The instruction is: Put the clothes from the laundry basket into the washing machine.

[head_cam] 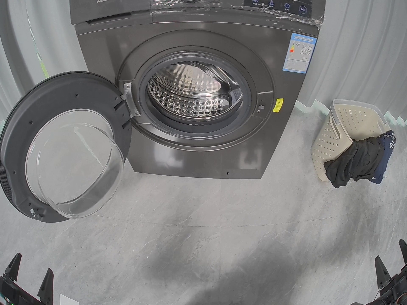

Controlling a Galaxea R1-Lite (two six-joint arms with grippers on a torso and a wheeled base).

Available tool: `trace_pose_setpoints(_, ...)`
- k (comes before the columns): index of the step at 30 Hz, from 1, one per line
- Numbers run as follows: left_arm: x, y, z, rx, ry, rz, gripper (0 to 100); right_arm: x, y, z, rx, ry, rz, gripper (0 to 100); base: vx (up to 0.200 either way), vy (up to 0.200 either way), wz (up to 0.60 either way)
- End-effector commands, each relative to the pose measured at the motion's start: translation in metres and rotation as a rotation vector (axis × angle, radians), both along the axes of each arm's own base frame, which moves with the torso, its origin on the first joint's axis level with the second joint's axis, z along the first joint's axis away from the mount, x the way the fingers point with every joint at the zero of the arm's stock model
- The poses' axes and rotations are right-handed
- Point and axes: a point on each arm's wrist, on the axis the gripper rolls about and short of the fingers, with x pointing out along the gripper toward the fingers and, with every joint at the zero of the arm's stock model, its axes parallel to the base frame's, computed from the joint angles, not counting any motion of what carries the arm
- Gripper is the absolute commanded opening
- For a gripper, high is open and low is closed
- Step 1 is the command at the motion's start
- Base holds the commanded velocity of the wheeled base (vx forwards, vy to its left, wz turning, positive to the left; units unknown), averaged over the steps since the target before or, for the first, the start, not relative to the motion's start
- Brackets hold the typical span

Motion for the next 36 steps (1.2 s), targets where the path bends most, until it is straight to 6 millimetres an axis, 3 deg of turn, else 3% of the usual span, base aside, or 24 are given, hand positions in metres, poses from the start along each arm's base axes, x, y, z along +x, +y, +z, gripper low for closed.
trace_pose_setpoints(1, -0.0001, 0.0, -0.0048, -0.001, -0.001, 0.001, 100, 0.0004, 0.0, -0.0047, 0.0, 0.006, 0.001, 100, 0.0, -0.2, 0.0)
trace_pose_setpoints(13, -0.0001, 0.0, -0.0048, 0.001, -0.001, 0.001, 100, 0.0004, 0.0, -0.0047, 0.0, 0.006, 0.001, 100, 0.0, -0.2, 0.0)
trace_pose_setpoints(22, -0.0001, 0.0, -0.005, 0.001, 0.001, 0.001, 100, 0.0004, 0.0, -0.0047, -0.001, 0.006, 0.002, 100, 0.0, 0.0, 0.0)
trace_pose_setpoints(36, -0.0001, 0.0, -0.0048, -0.002, -0.001, 0.003, 100, 0.0004, 0.0, -0.0047, 0.0, 0.006, 0.001, 100, 0.0, -0.2, 0.0)
